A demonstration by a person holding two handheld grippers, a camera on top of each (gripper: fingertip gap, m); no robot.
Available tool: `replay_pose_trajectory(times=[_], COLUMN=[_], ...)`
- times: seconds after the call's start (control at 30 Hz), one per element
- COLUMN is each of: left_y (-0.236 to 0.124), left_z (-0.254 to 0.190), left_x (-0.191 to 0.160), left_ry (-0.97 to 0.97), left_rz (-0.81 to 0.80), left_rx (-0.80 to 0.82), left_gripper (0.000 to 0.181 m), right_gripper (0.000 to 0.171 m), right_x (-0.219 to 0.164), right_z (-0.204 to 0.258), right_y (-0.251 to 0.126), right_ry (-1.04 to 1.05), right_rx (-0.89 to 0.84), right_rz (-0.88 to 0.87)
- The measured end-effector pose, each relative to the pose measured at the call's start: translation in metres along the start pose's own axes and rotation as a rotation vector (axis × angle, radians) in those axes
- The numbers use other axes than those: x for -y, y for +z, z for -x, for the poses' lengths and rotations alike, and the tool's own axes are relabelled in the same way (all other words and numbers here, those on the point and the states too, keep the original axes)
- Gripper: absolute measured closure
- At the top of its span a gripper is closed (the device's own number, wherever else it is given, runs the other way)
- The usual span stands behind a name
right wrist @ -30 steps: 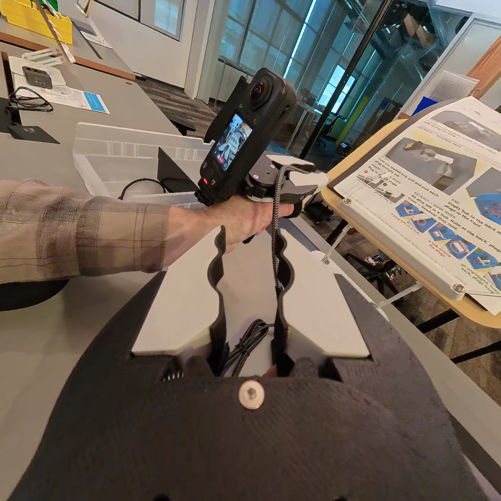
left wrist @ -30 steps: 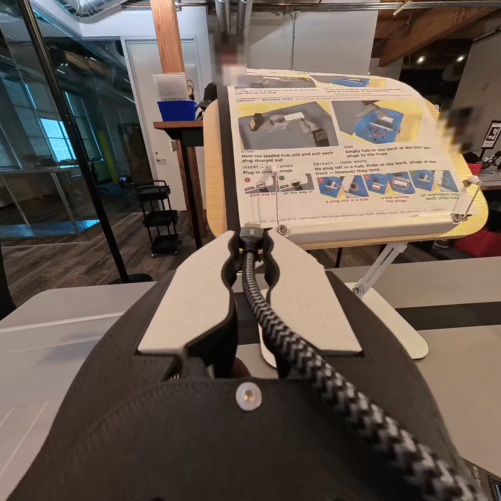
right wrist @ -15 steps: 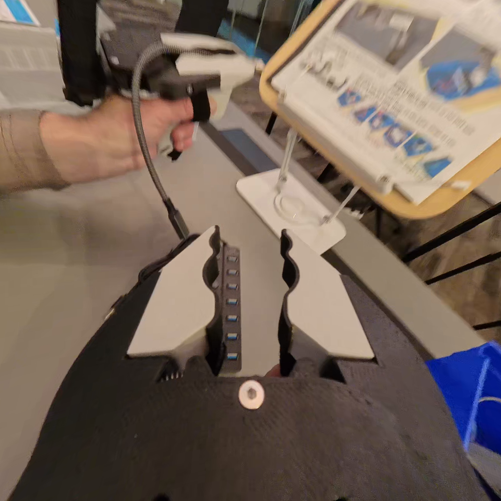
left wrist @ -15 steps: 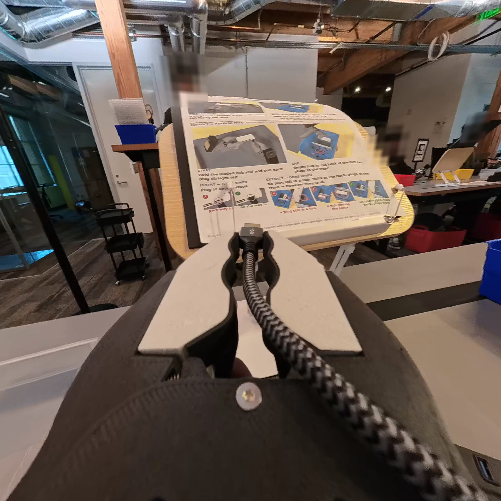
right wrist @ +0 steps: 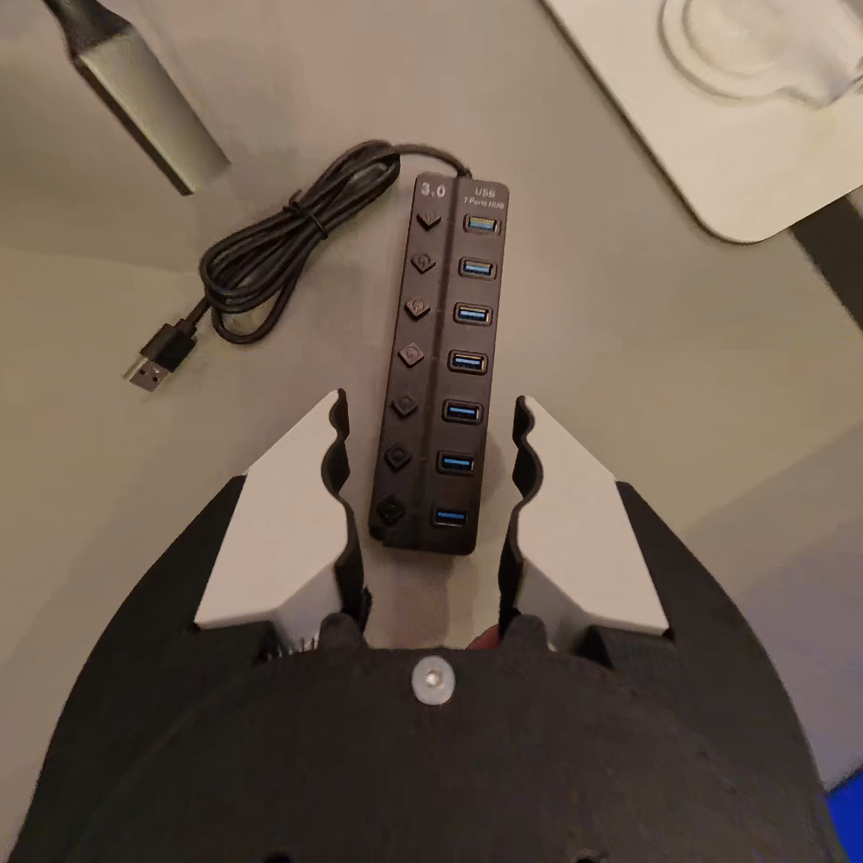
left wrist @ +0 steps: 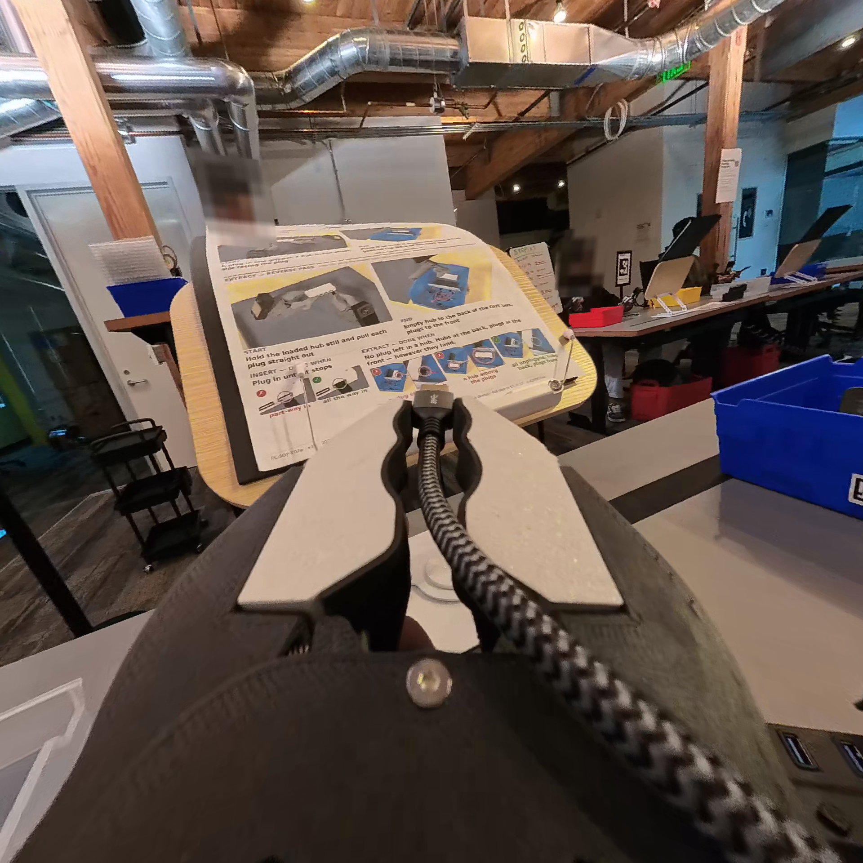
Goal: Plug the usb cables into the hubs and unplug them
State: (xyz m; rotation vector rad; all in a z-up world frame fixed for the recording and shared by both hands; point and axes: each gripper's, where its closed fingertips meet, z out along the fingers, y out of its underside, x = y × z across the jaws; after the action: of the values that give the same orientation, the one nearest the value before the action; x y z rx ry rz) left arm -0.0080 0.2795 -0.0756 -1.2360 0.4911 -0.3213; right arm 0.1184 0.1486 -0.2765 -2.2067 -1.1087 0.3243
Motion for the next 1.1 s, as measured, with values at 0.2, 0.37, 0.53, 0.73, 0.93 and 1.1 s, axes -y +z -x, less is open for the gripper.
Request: replay_pose_trajectory(times=[0.2,0.37,0.53,0.73,0.93,1.1], left_y=[-0.001,0.000,0.001,0.001,0.001,0.000], left_z=[-0.001,0.001,0.000,-0.002,0.001,-0.001], left_x=[0.004,0.001,0.000,-0.001,0.005,0.005], left_ry=[0.009,0.009,0.008,0.008,-0.002,0.000], left_rz=[-0.009,0.000,0.009,0.014,0.003,0.003], left_rx=[-0.011,-0.009,-0.009,-0.018,-0.017,-0.021], left_gripper=[0.165,0.165,0.165,0.165,0.165,0.165], right_gripper=[0.123,0.123,0.123,0.108,0.110,0.109], right_x=[-0.007,-0.003,-0.009,-0.006,-0.041,-0.041], right_z=[-0.005,-0.021,-0.032,-0.004,0.013,0.054], right_y=[0.014,0.012,0.010,-0.003,-0.028,-0.018], right_ry=[-0.029,-0.010,0.289,0.314,0.303,0.248], right_rx=[-0.005,-0.128,-0.207,-0.194,-0.122,-0.062], right_rz=[0.077,0.016,-0.078,-0.111,-0.005,0.004])
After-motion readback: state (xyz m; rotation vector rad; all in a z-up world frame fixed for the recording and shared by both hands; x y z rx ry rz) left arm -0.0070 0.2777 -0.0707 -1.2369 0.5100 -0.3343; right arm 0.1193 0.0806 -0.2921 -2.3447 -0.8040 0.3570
